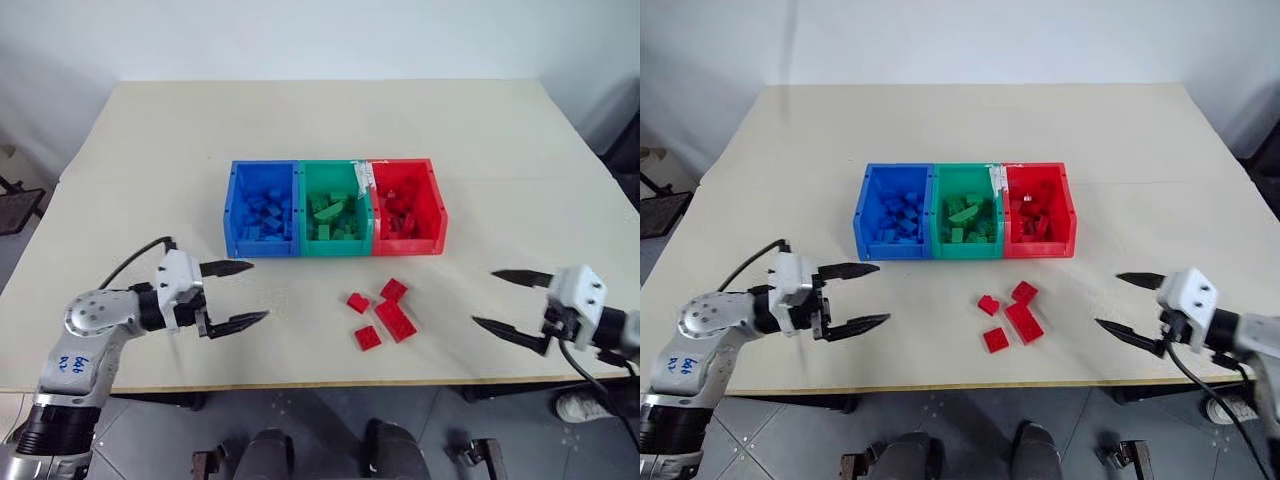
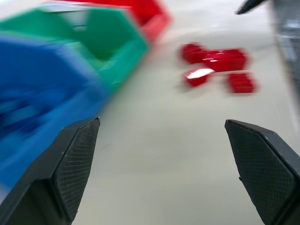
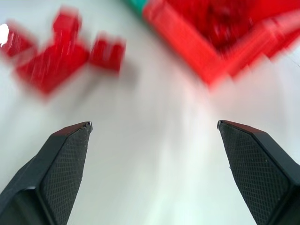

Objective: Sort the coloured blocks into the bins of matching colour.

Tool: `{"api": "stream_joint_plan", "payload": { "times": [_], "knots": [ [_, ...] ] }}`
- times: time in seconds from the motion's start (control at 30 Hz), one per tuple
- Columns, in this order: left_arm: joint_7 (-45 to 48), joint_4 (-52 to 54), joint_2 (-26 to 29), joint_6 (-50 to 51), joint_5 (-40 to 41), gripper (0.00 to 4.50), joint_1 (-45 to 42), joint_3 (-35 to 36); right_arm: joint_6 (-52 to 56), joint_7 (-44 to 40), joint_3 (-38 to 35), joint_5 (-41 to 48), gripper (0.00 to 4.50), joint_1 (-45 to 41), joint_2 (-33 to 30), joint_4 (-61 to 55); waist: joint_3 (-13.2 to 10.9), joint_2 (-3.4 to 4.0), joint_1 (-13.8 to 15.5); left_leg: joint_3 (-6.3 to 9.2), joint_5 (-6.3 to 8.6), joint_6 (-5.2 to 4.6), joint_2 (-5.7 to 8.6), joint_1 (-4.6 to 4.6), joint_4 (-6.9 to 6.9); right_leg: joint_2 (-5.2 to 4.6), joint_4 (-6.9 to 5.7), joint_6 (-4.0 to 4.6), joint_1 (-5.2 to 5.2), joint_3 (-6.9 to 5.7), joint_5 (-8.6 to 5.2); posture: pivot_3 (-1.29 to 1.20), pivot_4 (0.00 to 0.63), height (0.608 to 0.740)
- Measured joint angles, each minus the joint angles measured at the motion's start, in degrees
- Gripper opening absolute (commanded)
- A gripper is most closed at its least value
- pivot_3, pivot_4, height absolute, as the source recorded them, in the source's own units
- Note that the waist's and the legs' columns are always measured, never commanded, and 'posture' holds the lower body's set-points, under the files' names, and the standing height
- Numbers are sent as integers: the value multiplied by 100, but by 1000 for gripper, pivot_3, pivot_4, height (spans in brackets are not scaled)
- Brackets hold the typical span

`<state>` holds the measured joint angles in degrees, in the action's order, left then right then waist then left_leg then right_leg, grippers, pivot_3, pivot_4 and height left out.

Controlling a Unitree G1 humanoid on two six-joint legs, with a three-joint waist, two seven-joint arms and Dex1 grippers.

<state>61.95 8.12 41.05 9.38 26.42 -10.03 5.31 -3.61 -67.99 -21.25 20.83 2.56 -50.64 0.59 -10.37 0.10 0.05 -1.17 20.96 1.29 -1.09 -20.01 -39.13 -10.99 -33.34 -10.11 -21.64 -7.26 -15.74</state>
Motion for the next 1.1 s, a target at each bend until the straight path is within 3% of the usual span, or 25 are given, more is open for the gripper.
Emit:
{"api": "stream_joint_plan", "payload": {
  "times": [0.17, 0.27, 0.53, 0.8, 0.9, 1.1],
  "knots": [
    [180, -10, -3, -90, -97, 4500, -123, -199, -105, 11, 132, -15, 4481, -11, -3, 59, 0, 1, -25, -1, 1, 1, -3, 2, 2, 1, -6, 0, -5, 0, 0, 0, 150, 740],
    [194, -18, -13, -158, -108, 4500, -168, -191, 160, 117, 683, -154, 4481, -428, 45, -35, 0, 1, -12, 1, 1, 1, -3, -2, -1, 1, -4, 0, -5, -2, 0, 0, 150, 740],
    [-69, 263, -19, -173, -117, 4500, 250, -30, 568, 280, 2157, -773, 4481, -1920, 704, 662, -1, 2, 19, 11, 2, 0, -1, -16, -3, 0, -2, -2, -14, -10, 1, 0, 150, 740],
    [-246, 548, -5, -44, -102, 4500, 393, 110, 393, 252, 2748, -1055, 4481, -2749, 1382, 1315, -1, 2, -27, 13, 2, 1, -3, -14, -2, 0, -8, -2, -16, -13, 1, 0, 150, 740],
    [-267, 573, -5, -6, -101, 4500, 392, 135, 566, 276, 2812, -1056, 3849, -2844, 1603, 1344, -1, 2, -17, 14, 2, 2, -2, -15, -2, 0, -8, -2, -16, -13, 1, 0, 150, 740],
    [-315, 581, -10, 6, -101, 4500, 388, 136, 748, 292, 2813, -1016, 1800, -2844, 1705, 1329, -1, 3, -19, 14, 2, 2, -2, -14, -2, 0, -9, -2, -16, -13, 1, 0, 150, 740]
  ]
}}
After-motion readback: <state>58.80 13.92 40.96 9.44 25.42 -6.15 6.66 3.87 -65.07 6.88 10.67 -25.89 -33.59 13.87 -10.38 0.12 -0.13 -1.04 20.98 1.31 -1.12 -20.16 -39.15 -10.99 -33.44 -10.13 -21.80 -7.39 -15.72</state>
